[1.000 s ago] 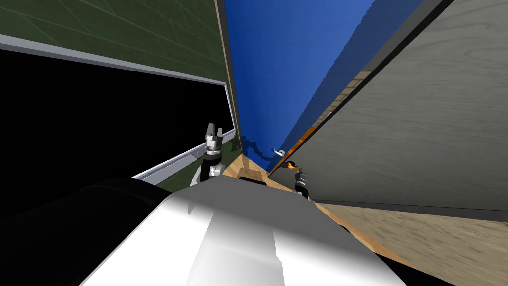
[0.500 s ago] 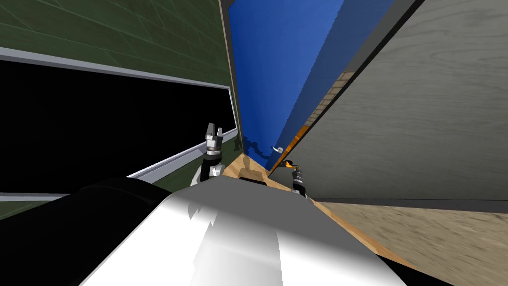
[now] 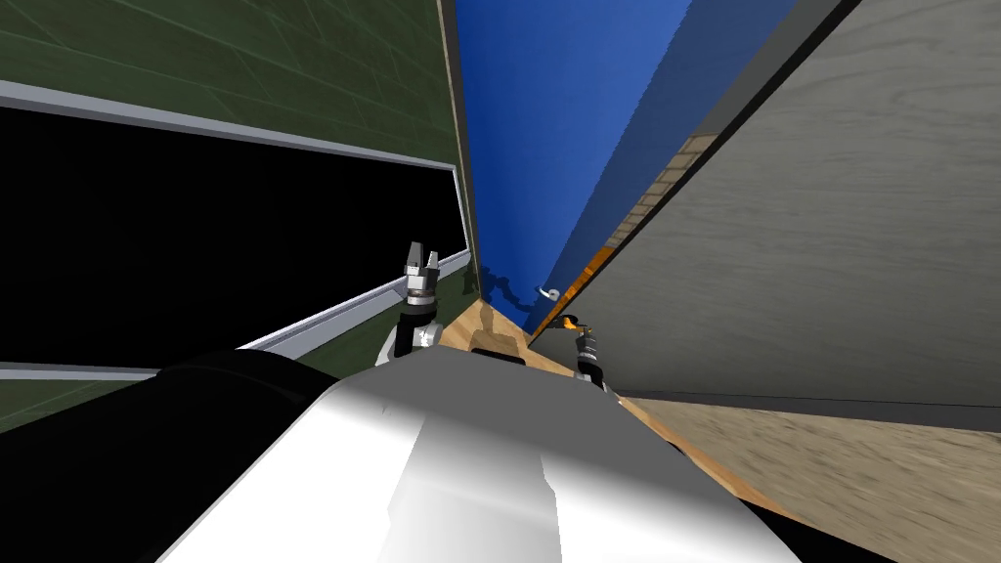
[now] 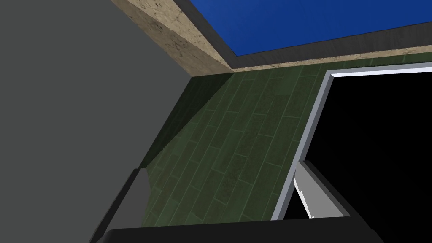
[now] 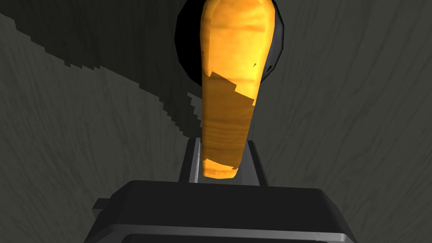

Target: Pull the door open

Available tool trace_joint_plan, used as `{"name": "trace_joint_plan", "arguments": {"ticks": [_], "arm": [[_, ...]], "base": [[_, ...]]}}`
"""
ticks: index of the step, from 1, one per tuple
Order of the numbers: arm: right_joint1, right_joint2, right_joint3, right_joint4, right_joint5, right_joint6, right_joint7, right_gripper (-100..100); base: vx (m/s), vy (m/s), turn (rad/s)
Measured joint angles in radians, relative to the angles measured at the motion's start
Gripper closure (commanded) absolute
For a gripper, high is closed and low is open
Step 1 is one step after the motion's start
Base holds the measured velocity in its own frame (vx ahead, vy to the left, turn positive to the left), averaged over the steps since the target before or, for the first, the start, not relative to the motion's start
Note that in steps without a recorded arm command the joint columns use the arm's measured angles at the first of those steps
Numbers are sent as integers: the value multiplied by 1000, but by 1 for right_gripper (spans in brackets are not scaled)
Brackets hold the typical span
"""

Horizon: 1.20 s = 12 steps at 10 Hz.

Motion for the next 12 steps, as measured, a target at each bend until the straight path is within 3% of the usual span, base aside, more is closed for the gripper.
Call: {"name": "trace_joint_plan", "arguments": {"ticks": [1,2,3,4,7,8,9,10,12], "arm": [[8,-6,5,-18,4,2,-8,100],[6,-11,14,-4,9,-10,-17,100],[30,-12,23,-39,16,-3,-25,100],[19,-16,31,-14,21,-16,-33,100],[39,-22,61,-35,41,-29,-58,100],[29,-27,71,-10,48,-50,-69,100],[31,-28,72,-3,49,-54,-71,100],[48,-40,77,-17,52,-57,-81,100],[55,-56,90,-2,61,-95,-103,100]], "base": [[-162,-22,91],[-169,-6,86],[-172,1,33],[-194,-28,62],[-196,-50,81],[-75,-23,-7],[-167,-43,157],[-206,-62,138],[-202,-40,107]]}}
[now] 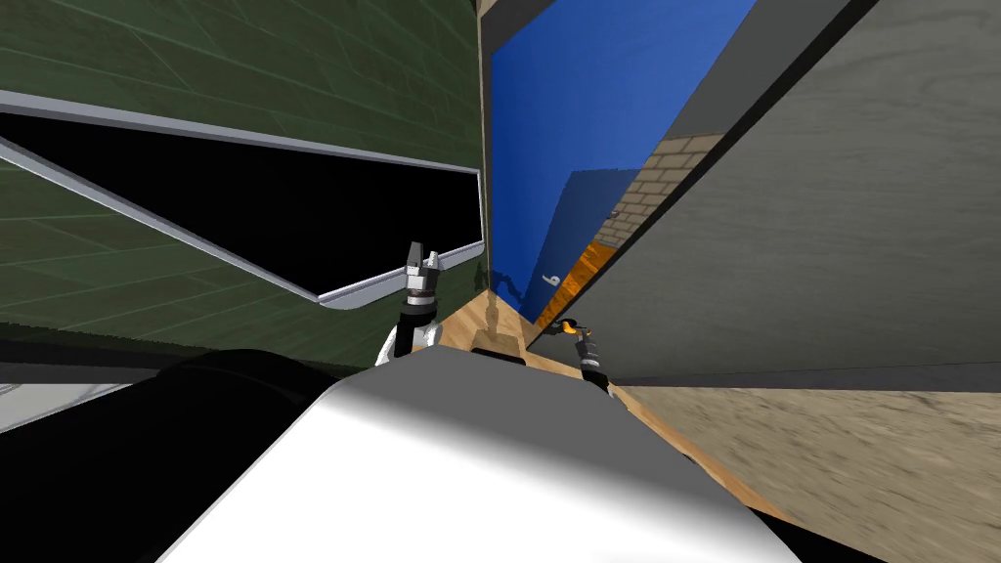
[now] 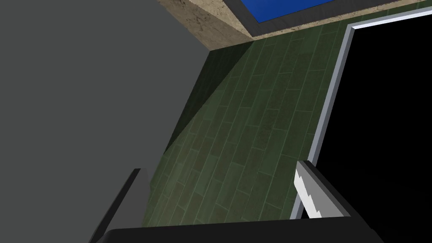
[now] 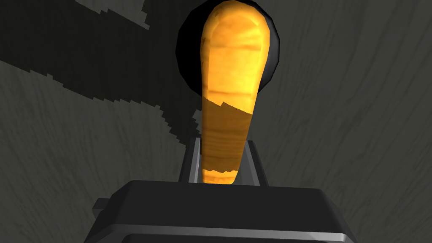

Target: Pull the door open

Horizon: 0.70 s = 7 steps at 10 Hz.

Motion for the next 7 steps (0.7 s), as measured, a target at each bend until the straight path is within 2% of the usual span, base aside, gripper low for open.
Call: {"name": "trace_joint_plan", "arguments": {"ticks": [3,4,5,6,7], "arm": [[50,-21,26,-24,17,-40,-35,100],[33,-27,34,20,22,-68,-45,100],[34,-26,37,32,24,-81,-48,100],[47,-27,39,15,25,-76,-50,100],[50,-29,38,13,24,-74,-51,100]], "base": [[-191,-46,113],[-71,-16,12],[-10,-11,-7],[-4,-11,-20],[-112,-41,137]]}}
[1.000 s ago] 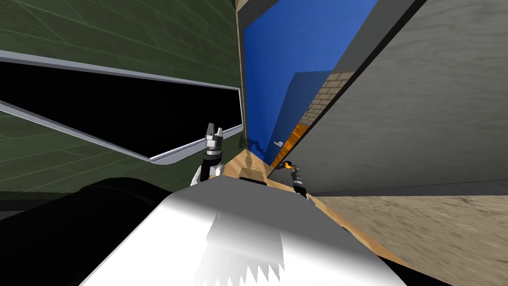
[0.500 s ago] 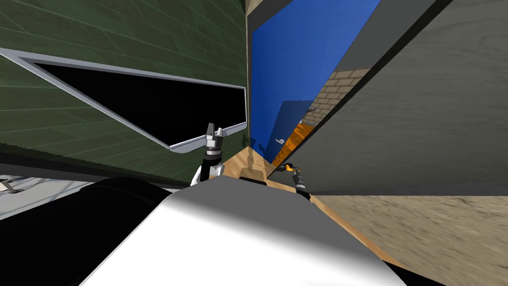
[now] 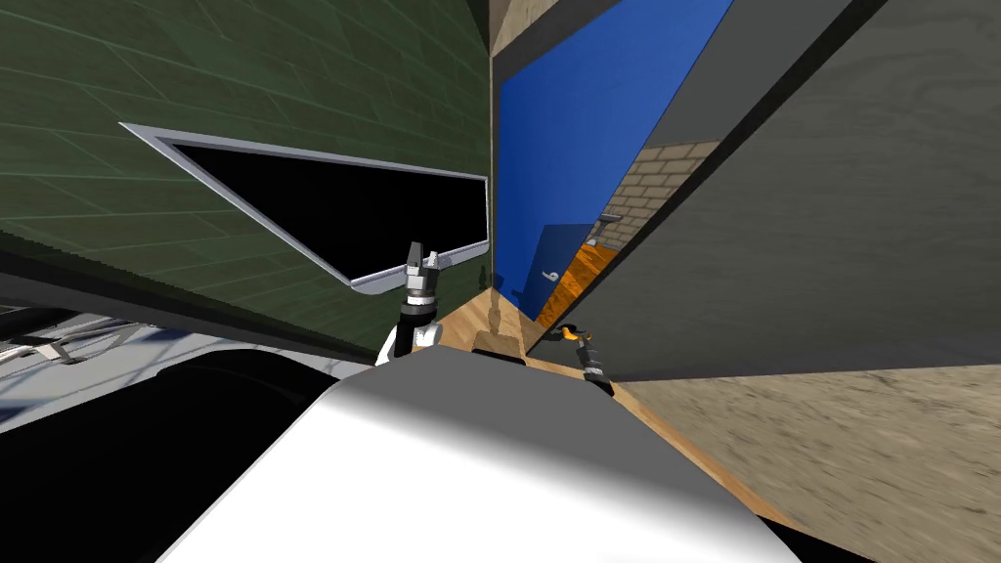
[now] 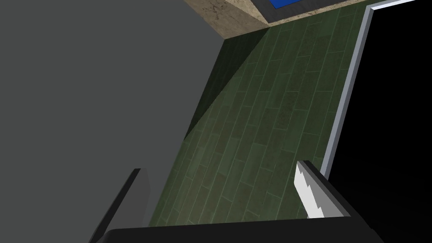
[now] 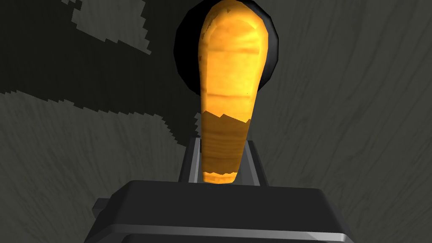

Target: Pull the door open

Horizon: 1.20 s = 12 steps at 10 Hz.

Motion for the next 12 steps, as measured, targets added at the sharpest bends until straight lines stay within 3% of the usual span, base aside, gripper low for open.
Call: {"name": "trace_joint_plan", "arguments": {"ticks": [3,4,5,6,8,9,10,12], "arm": [[15,-22,6,6,5,-41,-18,100],[37,-26,9,-14,7,-47,-23,100],[17,-27,17,42,13,-81,-28,100],[17,-27,19,59,15,-98,-29,100],[39,-27,20,23,15,-81,-30,100],[27,-34,24,64,18,-112,-36,100],[48,-36,25,30,19,-113,-39,100],[49,-50,37,60,27,-164,-56,100]], "base": [[-161,-45,130],[-133,-50,61],[-83,-25,20],[-29,-2,-12],[-38,-25,92],[-105,-60,124],[-157,-56,165],[-168,-62,95]]}}
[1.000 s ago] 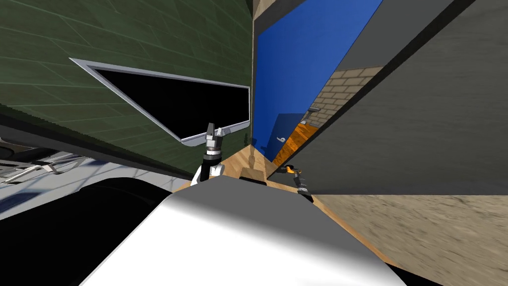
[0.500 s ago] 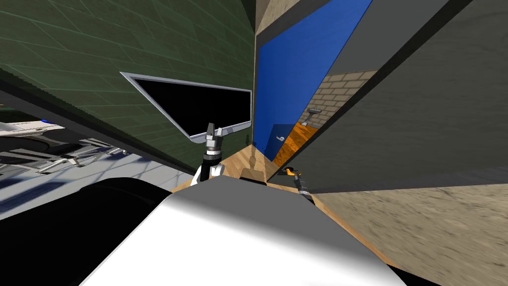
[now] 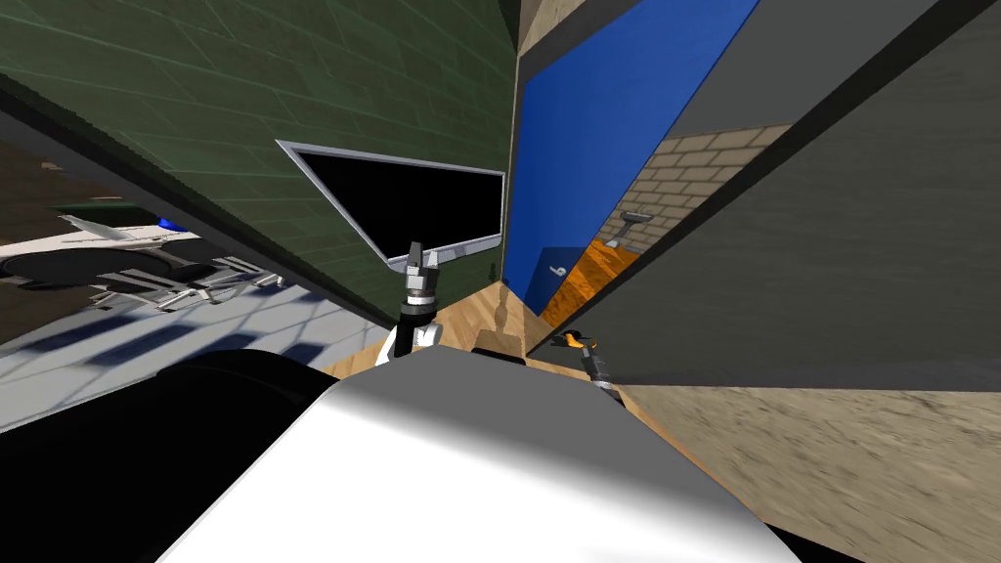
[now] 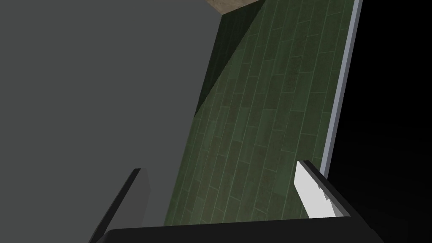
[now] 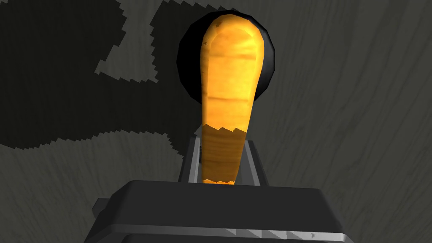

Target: Pull the door open

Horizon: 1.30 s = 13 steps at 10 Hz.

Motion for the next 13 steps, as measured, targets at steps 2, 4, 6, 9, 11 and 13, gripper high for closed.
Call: {"name": "trace_joint_plan", "arguments": {"ticks": [2,4,6,9,11,13], "arm": [[29,1,5,-39,4,14,-4,100],[38,-5,3,-37,2,5,-6,100],[37,-12,3,-14,3,-27,-10,100],[69,-14,9,-34,7,-34,-16,100],[66,-14,11,-8,8,-55,-16,100],[69,-16,12,-11,9,-61,-20,100]], "base": [[-108,-40,86],[-232,-68,240],[-262,-56,206],[-154,-69,93],[-142,-53,168],[-92,-27,-24]]}}
